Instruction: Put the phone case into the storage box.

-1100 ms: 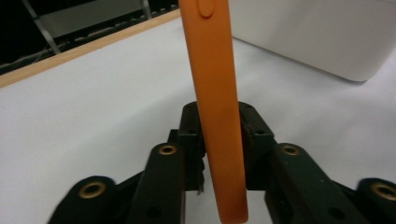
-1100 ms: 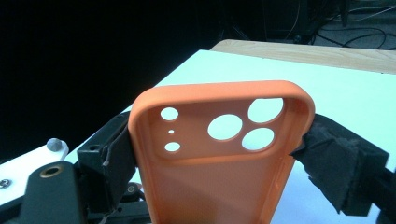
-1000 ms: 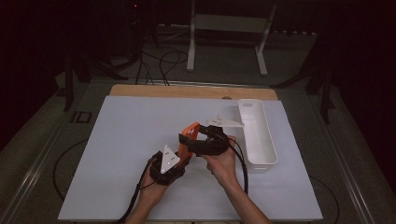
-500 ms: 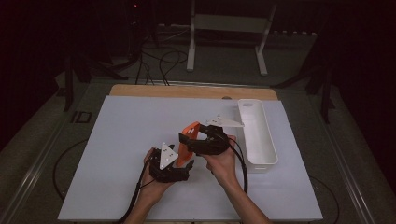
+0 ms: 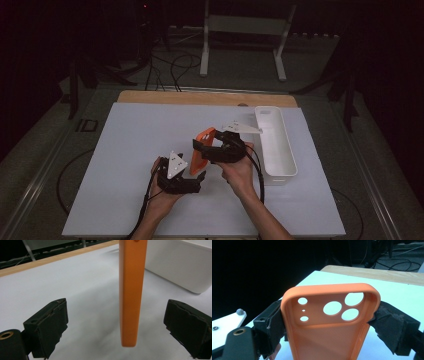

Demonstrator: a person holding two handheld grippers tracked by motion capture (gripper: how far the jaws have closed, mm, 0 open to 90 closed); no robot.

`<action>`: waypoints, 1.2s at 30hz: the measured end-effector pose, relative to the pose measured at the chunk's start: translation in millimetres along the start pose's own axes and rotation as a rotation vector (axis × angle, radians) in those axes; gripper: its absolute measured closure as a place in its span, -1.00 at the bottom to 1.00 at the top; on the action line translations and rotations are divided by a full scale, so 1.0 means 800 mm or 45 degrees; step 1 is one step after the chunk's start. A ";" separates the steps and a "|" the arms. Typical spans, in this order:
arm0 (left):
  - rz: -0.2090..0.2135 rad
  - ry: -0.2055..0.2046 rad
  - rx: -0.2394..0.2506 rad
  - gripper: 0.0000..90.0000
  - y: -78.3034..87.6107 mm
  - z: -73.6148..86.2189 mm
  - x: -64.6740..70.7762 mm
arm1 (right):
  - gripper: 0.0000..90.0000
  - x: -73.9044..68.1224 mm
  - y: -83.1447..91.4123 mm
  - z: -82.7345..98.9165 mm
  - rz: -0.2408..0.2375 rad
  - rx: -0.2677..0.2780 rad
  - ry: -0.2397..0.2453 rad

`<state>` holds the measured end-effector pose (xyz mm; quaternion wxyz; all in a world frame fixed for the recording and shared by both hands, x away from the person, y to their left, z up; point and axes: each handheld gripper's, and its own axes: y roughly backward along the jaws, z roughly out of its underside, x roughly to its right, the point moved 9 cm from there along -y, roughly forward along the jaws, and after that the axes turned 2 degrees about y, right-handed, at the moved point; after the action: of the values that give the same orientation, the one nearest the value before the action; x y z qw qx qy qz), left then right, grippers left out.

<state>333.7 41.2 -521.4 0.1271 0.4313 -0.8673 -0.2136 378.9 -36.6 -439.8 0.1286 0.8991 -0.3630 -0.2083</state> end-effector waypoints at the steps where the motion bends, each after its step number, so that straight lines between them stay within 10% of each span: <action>1: 0.001 0.002 0.001 -0.84 0.000 0.000 0.000 | -0.63 0.001 0.000 -0.001 0.003 0.001 0.000; 36: -0.021 0.008 -0.015 -0.92 0.014 0.000 -0.023 | -0.63 0.050 0.000 -0.040 0.157 0.031 0.029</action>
<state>337.0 62.1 -516.4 0.1304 0.4383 -0.8621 -0.2183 419.8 -61.9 -422.9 0.1341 0.8788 -0.4187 -0.1854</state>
